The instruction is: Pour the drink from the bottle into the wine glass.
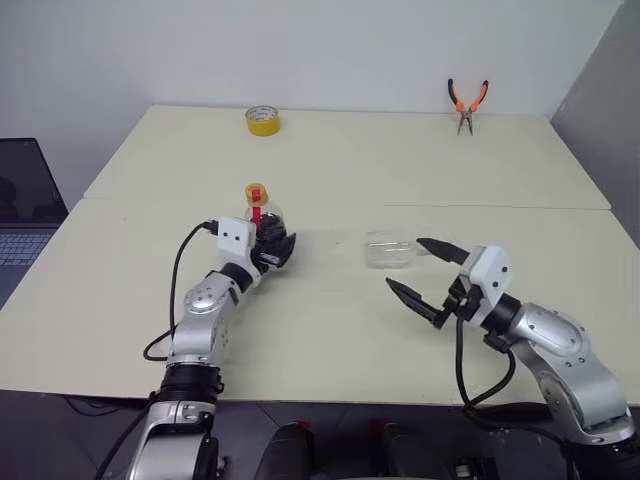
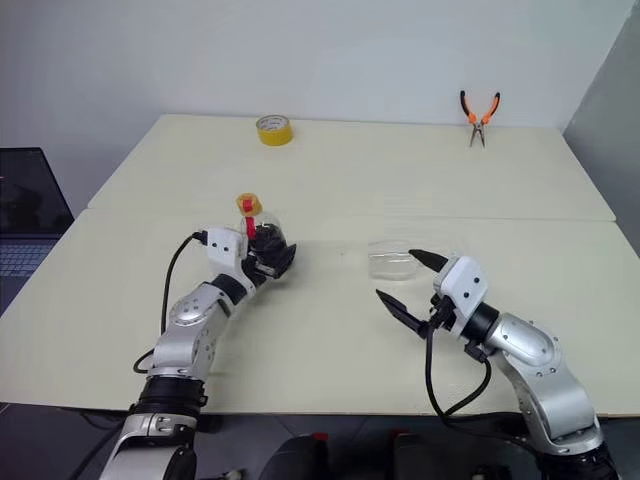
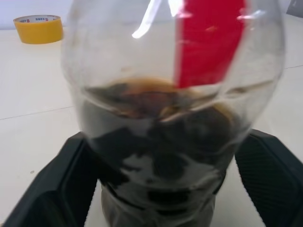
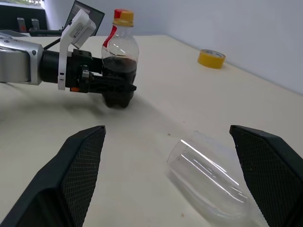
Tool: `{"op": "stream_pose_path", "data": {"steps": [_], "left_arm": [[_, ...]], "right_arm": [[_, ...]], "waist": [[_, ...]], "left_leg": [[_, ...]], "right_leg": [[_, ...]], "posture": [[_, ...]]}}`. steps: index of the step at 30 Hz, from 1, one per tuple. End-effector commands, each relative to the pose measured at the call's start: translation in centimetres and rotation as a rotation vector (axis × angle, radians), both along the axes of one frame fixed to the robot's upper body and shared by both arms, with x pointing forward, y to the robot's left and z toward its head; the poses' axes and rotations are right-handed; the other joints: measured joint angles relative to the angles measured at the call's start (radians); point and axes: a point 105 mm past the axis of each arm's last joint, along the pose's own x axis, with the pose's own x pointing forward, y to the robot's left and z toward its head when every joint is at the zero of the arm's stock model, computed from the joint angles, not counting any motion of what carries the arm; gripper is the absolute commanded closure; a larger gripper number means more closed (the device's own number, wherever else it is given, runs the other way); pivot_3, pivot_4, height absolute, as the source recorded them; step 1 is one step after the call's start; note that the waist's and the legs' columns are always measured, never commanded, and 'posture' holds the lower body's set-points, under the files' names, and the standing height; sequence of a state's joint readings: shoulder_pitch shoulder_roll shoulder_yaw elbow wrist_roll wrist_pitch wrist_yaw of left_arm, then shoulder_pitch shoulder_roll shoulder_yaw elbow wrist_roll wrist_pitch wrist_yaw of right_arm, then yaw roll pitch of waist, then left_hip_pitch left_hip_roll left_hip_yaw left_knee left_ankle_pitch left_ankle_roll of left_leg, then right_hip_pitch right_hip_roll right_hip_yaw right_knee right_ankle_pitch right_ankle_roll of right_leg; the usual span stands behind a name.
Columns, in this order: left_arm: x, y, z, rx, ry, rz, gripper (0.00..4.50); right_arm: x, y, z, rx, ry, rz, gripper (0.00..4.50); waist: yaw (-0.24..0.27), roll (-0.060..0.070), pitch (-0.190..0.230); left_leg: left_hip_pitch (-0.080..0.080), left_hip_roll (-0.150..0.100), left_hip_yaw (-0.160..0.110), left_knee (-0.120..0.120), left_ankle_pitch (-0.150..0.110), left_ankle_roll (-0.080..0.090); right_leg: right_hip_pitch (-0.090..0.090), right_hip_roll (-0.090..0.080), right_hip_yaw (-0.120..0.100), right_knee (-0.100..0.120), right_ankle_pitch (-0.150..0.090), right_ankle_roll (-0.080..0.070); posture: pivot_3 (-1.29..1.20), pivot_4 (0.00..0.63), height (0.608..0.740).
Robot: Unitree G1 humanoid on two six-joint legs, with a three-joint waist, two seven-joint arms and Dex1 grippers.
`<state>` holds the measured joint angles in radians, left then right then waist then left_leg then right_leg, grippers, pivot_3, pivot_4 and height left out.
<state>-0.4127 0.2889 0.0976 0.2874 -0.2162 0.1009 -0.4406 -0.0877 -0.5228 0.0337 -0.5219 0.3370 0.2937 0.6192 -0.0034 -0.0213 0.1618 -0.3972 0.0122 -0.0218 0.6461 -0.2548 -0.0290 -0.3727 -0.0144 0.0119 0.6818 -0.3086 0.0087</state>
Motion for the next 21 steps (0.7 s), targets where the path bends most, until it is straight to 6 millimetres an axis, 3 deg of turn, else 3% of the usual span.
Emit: {"op": "stream_pose_path", "data": {"steps": [1,5,8,15,21], "left_arm": [[0.0,-0.4,1.7,0.003,-0.056,-0.022,1.24],[-0.4,-0.6,2.1,0.008,-0.073,-0.04,2.17],[-0.7,-0.9,2.4,-0.001,-0.072,-0.05,2.53],[-1.5,-2.8,4.5,0.011,-0.109,-0.054,2.58],[-2.3,-6.1,5.5,0.102,-0.171,-0.064,2.64]], "right_arm": [[-0.1,0.4,1.4,0.027,-0.04,0.019,0.0],[0.0,0.6,1.7,0.043,-0.039,0.01,0.0],[0.2,0.7,2.4,0.079,-0.03,-0.004,0.0],[1.4,1.8,5.2,0.187,0.03,-0.062,0.0],[2.4,4.9,7.4,0.222,0.072,-0.053,0.0]], "waist": [[0.001,0.0,0.0],[0.001,0.0,0.0],[0.001,0.0,0.0],[-0.001,0.0,0.0],[0.0,0.0,0.0]], "left_leg": [[0.0,0.0,0.0,0.0,0.0,0.0],[-0.001,0.0,-0.001,0.0,0.0,0.0],[-0.001,0.0,-0.001,0.0,0.0,0.0],[-0.001,0.0,-0.001,0.0,0.0,0.0],[-0.002,-0.001,-0.001,0.0,0.0,0.0]], "right_leg": [[0.0,0.0,0.0,0.0,0.0,0.0],[0.0,0.0,-0.001,0.0,0.0,0.0],[0.0,-0.001,-0.001,0.0,0.0,0.0],[-0.001,-0.001,-0.001,0.0,0.0,0.0],[-0.001,-0.001,0.0,0.0,0.0,0.0]], "posture": [[0.0,0.15,0.74],[0.0,0.15,0.74],[0.0,0.15,0.74],[0.0,0.15,0.74],[0.0,0.15,0.74]]}}
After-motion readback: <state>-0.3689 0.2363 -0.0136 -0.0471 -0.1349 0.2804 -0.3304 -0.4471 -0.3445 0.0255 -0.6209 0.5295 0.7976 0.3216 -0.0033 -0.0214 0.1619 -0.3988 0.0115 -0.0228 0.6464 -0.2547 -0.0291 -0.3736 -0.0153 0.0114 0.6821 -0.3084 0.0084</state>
